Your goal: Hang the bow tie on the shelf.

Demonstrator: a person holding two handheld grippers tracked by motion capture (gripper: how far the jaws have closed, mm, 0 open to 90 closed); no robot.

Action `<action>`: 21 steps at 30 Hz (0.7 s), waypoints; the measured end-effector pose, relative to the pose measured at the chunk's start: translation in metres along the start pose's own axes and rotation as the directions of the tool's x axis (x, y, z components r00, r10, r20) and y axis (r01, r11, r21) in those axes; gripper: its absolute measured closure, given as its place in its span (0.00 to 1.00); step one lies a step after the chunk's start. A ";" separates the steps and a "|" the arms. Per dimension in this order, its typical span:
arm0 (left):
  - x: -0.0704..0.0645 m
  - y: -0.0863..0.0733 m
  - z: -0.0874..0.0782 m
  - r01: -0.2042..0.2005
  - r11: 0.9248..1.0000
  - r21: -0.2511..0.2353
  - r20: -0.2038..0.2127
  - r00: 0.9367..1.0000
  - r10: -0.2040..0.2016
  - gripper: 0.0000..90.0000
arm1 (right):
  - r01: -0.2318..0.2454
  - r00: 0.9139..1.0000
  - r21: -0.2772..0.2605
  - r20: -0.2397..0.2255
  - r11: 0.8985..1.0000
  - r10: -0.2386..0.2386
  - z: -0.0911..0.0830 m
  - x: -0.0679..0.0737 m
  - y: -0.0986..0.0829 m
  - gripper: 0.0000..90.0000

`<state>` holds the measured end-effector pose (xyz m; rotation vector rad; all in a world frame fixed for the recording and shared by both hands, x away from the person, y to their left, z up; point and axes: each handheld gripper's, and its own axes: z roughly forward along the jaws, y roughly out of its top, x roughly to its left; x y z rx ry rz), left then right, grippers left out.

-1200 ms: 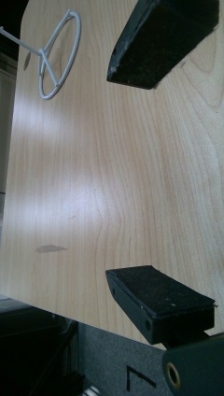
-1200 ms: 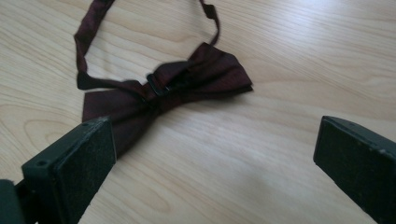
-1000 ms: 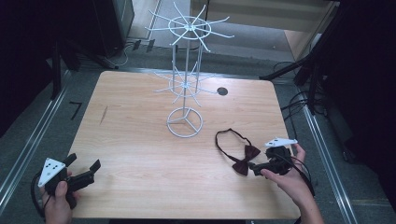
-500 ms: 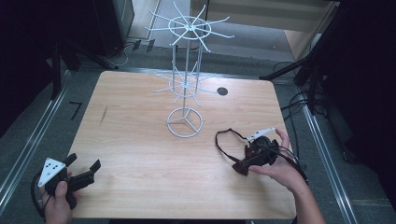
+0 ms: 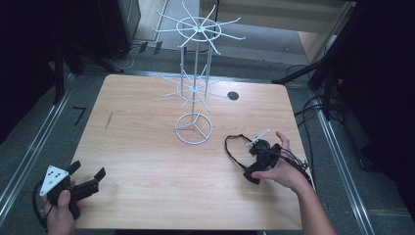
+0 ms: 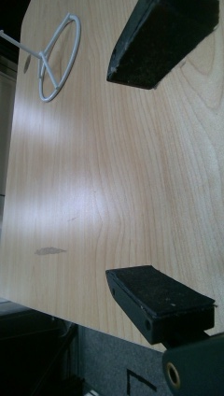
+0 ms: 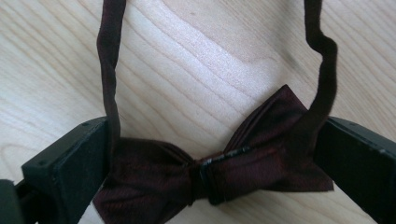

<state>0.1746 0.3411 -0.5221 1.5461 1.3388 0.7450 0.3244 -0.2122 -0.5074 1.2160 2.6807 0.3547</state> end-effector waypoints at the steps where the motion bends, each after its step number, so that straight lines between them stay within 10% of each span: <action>1: 0.000 0.000 0.000 0.002 1.000 -0.001 0.001 1.000 -0.002 0.08 | 0.002 1.000 0.007 -0.003 1.000 -0.002 0.003 0.000 0.001 0.00; 13: 0.000 0.000 0.000 -0.001 1.000 0.004 0.001 1.000 0.001 0.07 | -0.030 1.000 0.023 0.006 0.999 0.030 0.007 -0.003 0.012 0.05; 21: 0.000 0.000 0.000 0.000 1.000 0.001 0.004 1.000 0.000 0.07 | -0.096 0.995 -0.002 0.016 0.995 0.096 0.005 -0.006 0.020 0.42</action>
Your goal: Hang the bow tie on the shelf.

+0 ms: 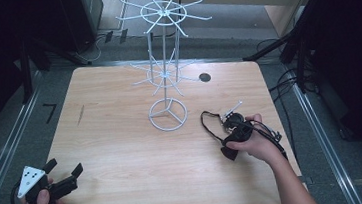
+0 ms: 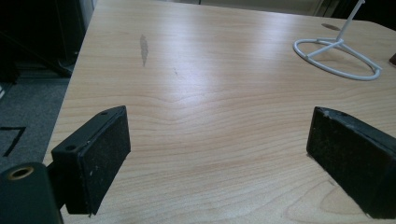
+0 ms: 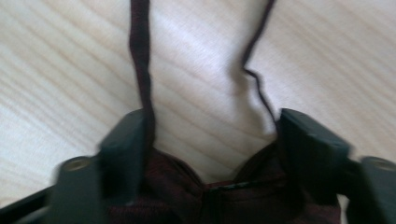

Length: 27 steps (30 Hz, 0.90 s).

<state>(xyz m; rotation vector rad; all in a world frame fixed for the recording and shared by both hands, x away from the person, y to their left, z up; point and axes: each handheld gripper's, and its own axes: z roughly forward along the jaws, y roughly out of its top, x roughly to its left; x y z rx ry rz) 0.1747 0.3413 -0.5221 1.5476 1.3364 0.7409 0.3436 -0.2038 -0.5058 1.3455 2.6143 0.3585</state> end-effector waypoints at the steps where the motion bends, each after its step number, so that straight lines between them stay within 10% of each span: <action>1: 0.000 0.000 0.000 -0.001 1.000 0.000 0.001 1.000 0.001 0.07 | 0.000 1.000 0.000 0.000 1.000 0.000 0.000 0.000 0.000 0.42; 14: 0.000 0.000 0.000 -0.002 1.000 0.002 0.001 1.000 0.002 0.07 | -0.039 0.998 0.000 0.045 0.999 0.039 0.002 -0.008 0.004 0.87; 27: 0.000 0.000 0.000 0.000 1.000 -0.001 0.006 1.000 0.000 0.07 | -0.102 0.994 -0.094 0.026 0.990 0.104 0.004 -0.012 -0.004 1.00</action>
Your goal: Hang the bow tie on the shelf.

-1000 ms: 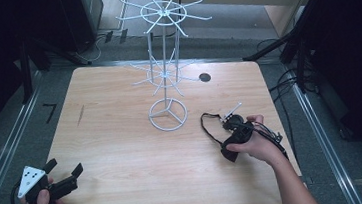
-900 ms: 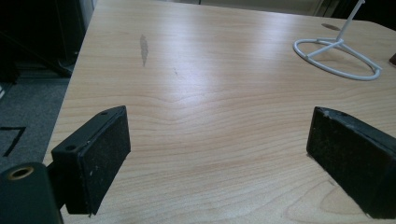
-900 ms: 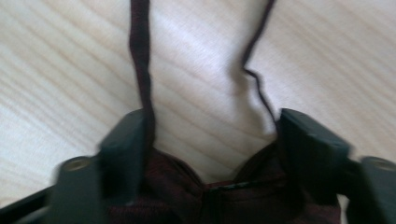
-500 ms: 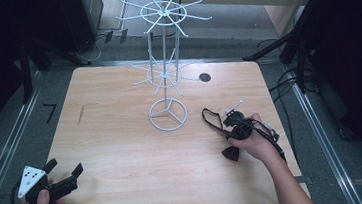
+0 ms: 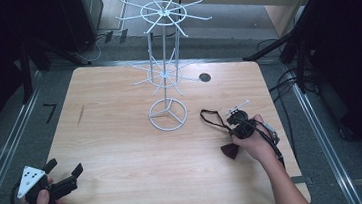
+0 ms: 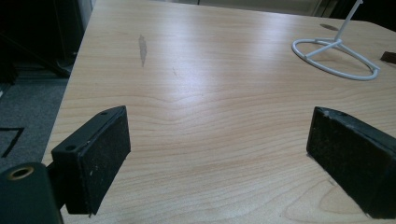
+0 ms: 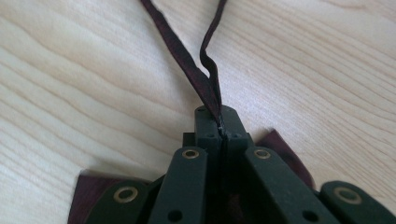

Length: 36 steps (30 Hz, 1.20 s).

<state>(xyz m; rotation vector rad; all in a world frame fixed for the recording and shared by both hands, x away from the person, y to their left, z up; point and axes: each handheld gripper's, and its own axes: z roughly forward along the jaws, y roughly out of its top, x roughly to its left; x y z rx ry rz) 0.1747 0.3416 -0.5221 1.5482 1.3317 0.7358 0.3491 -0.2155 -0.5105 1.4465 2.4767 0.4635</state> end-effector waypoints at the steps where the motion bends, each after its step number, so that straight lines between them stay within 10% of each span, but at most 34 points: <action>1: 0.000 0.000 0.000 0.000 1.000 0.000 0.000 1.000 0.000 0.08 | -0.013 1.000 -0.037 -0.009 0.999 0.013 0.000 -0.001 -0.003 1.00; 10: 0.000 0.000 0.000 -0.001 1.000 0.002 -0.005 1.000 0.001 0.07 | -0.135 0.991 -0.286 -0.057 0.949 0.124 -0.015 -0.005 -0.015 1.00; 13: 0.000 0.000 0.000 -0.001 1.000 0.004 -0.006 1.000 0.001 0.08 | -0.140 0.990 -0.358 -0.066 0.923 0.125 -0.024 -0.003 -0.017 1.00; 15: 0.000 0.000 0.000 0.000 1.000 0.002 -0.006 1.000 0.000 0.08 | -0.143 0.990 -0.438 -0.072 0.888 0.123 -0.032 0.001 -0.018 1.00; 16: 0.000 0.000 0.000 0.000 1.000 0.002 -0.006 1.000 0.000 0.07 | -0.143 0.990 -0.438 -0.072 0.888 0.123 -0.032 0.001 -0.018 1.00; 17: 0.000 0.000 0.000 0.000 1.000 0.003 -0.006 1.000 0.000 0.07 | -0.146 0.989 -0.479 -0.071 0.865 0.127 -0.036 0.003 -0.018 1.00; 23: 0.000 0.000 0.000 0.003 1.000 0.000 -0.004 1.000 -0.003 0.08 | -0.138 0.990 -0.565 -0.076 0.813 0.115 -0.044 0.010 -0.017 1.00; 25: 0.000 0.000 0.000 0.003 1.000 0.000 -0.002 1.000 -0.003 0.07 | -0.139 0.990 -0.613 -0.079 0.778 0.114 -0.050 0.014 -0.016 1.00; 36: 0.000 0.000 0.000 -0.001 1.000 0.000 -0.002 1.000 0.001 0.07 | -0.150 0.989 -0.696 -0.099 0.702 0.113 -0.067 0.024 -0.011 1.00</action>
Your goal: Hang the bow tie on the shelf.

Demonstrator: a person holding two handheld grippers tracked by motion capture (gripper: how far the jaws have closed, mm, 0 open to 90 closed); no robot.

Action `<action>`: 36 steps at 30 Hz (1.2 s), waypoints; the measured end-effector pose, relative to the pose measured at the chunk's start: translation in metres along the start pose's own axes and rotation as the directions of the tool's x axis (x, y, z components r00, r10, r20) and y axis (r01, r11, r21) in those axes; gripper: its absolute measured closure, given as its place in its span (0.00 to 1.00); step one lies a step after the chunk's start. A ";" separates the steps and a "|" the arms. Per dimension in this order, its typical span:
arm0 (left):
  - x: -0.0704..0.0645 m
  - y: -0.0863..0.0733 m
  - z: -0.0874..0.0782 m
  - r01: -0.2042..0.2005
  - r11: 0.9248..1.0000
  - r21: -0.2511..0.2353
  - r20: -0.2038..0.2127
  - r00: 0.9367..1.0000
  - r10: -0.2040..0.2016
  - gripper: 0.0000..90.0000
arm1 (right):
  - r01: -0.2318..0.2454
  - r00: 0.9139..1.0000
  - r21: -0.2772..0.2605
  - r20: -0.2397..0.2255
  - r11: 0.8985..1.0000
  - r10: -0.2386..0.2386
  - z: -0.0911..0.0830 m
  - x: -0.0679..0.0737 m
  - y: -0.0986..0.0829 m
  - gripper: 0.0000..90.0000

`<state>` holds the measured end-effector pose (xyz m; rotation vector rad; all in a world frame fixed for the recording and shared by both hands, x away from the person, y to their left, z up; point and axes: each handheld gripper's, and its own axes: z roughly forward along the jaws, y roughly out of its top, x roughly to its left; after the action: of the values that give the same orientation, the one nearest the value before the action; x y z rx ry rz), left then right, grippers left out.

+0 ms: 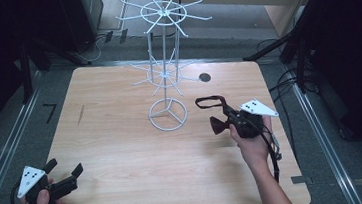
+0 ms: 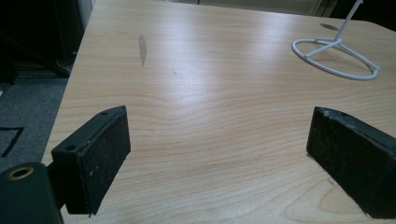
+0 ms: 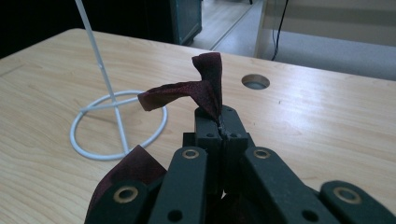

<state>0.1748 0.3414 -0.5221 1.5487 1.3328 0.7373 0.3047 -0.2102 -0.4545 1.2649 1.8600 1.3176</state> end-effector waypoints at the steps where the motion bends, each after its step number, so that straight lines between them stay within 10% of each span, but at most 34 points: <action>1: 0.000 0.000 0.000 0.000 1.000 0.000 0.000 1.000 0.000 0.07 | -0.004 1.000 -0.005 0.003 1.000 0.004 0.000 0.000 0.001 1.00; 36: 0.000 0.000 0.000 -0.001 1.000 0.000 0.004 1.000 0.001 0.07 | 0.003 1.000 -0.102 -0.011 0.995 -0.004 0.004 0.021 0.045 1.00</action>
<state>0.1748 0.3416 -0.5221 1.5504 1.3297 0.7343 0.3159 -0.1856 -0.4129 1.2033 1.7776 1.4023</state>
